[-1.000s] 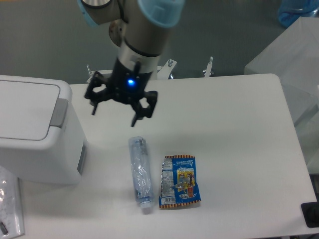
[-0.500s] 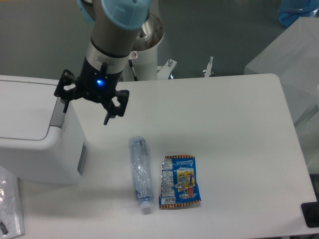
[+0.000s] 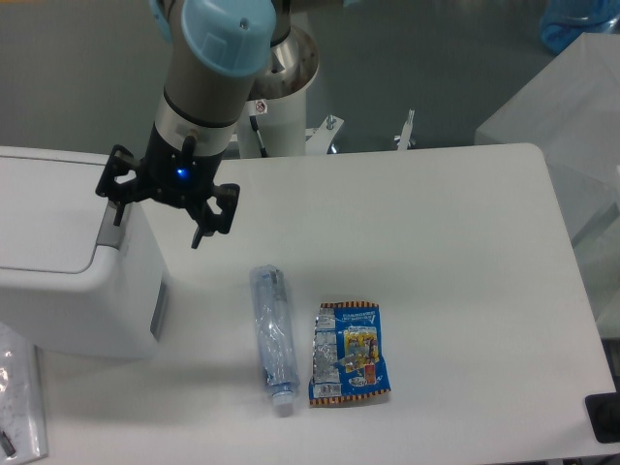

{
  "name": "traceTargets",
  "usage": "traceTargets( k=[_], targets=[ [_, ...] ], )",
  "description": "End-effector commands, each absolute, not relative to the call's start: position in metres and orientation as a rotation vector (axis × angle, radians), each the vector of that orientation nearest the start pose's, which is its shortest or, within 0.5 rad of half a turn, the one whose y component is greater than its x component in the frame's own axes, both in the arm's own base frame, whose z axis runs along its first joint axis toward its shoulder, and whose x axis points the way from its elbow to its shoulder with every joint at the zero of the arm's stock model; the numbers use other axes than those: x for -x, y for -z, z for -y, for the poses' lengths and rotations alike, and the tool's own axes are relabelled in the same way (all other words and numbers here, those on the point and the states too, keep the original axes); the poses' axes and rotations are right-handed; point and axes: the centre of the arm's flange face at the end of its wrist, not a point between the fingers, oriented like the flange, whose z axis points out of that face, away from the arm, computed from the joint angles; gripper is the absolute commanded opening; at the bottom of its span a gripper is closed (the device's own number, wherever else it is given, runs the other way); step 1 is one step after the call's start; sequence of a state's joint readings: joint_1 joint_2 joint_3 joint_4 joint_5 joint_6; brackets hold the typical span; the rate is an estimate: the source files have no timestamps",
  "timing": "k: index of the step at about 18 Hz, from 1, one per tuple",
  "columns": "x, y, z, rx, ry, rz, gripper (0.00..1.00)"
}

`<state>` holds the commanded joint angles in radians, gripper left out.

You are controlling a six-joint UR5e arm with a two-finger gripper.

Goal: Open the trash can
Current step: 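Press the gripper down on the lid's edge to flip it open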

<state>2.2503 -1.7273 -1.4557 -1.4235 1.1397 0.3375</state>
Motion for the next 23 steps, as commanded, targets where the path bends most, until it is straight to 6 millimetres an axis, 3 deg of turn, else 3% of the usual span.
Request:
traceTargets(
  k=[12,19,23],
  targets=[
    [0.218,-0.486,-0.550,2.770,0.461,0.447,1.00],
    [0.214,-0.468,-0.549,2.799,0.484,0.450,1.00],
    [0.215,-0.479,-0.551,2.784,0.470,0.446,1.00]
  ],
)
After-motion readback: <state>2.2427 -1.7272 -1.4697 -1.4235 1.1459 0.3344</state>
